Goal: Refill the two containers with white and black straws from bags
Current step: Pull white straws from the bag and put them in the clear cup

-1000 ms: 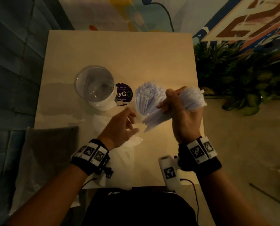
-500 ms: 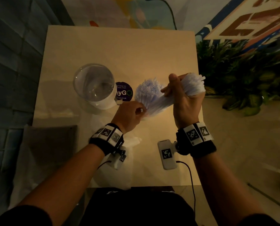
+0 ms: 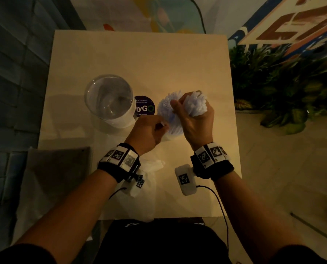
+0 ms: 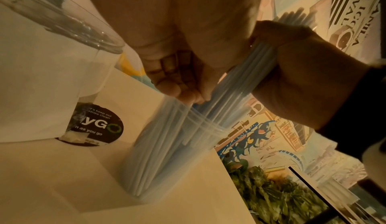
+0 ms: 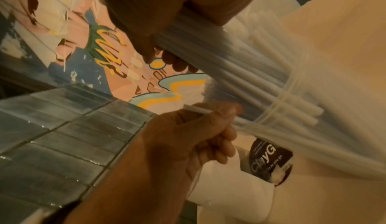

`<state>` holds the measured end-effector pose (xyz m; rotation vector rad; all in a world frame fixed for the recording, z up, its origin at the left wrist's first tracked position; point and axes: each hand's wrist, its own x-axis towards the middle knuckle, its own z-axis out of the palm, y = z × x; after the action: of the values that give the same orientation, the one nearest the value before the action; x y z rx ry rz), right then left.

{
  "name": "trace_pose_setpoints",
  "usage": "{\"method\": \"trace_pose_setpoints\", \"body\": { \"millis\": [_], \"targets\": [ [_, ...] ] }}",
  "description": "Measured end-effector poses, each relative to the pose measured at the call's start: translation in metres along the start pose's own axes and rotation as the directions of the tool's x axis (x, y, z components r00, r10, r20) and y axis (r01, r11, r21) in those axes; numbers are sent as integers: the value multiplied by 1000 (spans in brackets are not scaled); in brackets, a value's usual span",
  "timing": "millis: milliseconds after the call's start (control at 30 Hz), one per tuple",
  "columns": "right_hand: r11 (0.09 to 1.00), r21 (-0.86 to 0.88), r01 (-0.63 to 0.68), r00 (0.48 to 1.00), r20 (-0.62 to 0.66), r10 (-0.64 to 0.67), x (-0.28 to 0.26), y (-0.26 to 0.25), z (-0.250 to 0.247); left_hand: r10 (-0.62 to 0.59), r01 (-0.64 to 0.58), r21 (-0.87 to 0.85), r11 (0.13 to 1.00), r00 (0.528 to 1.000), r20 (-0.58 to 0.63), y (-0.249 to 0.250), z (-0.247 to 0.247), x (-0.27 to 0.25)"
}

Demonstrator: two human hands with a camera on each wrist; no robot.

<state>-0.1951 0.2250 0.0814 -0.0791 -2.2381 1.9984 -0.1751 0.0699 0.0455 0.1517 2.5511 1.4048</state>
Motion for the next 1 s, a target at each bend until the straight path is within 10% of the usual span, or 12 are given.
{"method": "trace_pose_setpoints", "body": {
  "millis": [533, 800, 1000],
  "targets": [
    [974, -139, 180, 983, 56, -173, -6, -4, -64, -205, 172, -166, 971, 958, -201, -22, 12, -29],
    [838, -545, 16, 917, 343, 206, -12, 57, -88, -165, 183, -197, 963, 981, 106, -29, 15, 3],
    [892, -451, -39, 856, 445, 262, 9, 67, -45, -142, 161, -145, 976, 981, 134, -10, 18, 37]
  ]
}}
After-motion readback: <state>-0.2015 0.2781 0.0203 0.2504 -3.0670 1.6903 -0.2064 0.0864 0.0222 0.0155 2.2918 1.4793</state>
